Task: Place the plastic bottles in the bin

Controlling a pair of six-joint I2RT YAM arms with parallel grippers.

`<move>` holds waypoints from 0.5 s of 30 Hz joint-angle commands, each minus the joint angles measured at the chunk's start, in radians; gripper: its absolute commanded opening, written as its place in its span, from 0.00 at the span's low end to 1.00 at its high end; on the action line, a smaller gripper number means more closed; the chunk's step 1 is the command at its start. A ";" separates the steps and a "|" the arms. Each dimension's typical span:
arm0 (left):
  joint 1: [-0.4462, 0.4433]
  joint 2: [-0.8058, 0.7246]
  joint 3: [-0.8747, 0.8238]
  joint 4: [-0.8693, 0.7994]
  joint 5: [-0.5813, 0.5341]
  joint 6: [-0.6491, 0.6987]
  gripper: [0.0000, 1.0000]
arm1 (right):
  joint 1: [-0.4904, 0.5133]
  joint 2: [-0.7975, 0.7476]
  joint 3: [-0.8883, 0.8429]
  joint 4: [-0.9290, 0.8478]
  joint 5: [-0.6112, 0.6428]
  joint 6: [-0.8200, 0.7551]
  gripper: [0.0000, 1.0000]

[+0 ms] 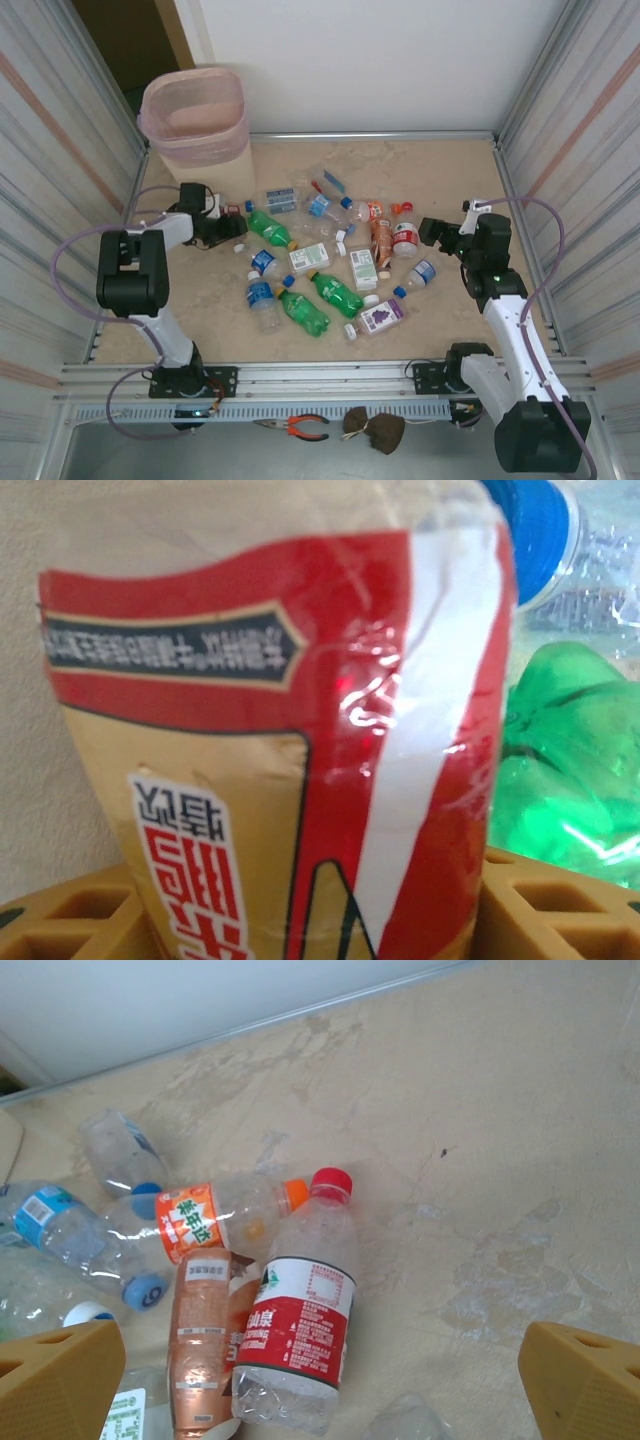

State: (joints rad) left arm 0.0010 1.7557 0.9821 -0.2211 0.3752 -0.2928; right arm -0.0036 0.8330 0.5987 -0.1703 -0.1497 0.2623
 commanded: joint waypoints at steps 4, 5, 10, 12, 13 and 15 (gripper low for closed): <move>0.005 -0.143 -0.044 -0.025 -0.011 0.009 0.59 | 0.009 -0.023 0.027 -0.013 0.009 0.012 0.99; 0.006 -0.166 -0.050 -0.030 -0.012 0.011 0.59 | 0.009 -0.024 0.029 -0.014 0.006 0.012 0.99; 0.007 -0.287 -0.071 -0.089 -0.035 0.026 0.58 | 0.009 -0.029 0.032 -0.018 -0.003 0.014 0.99; 0.006 -0.342 -0.071 -0.120 -0.040 0.034 0.58 | 0.011 -0.032 0.033 -0.018 -0.007 0.014 0.99; 0.005 -0.366 -0.069 -0.132 -0.041 0.037 0.58 | 0.010 -0.033 0.033 -0.018 -0.008 0.014 0.99; 0.006 -0.413 -0.059 -0.163 -0.042 0.043 0.58 | 0.010 -0.034 0.036 -0.018 -0.010 0.013 0.99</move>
State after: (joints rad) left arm 0.0010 1.4120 0.9203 -0.3149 0.3447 -0.2810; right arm 0.0006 0.8204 0.5987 -0.1757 -0.1535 0.2623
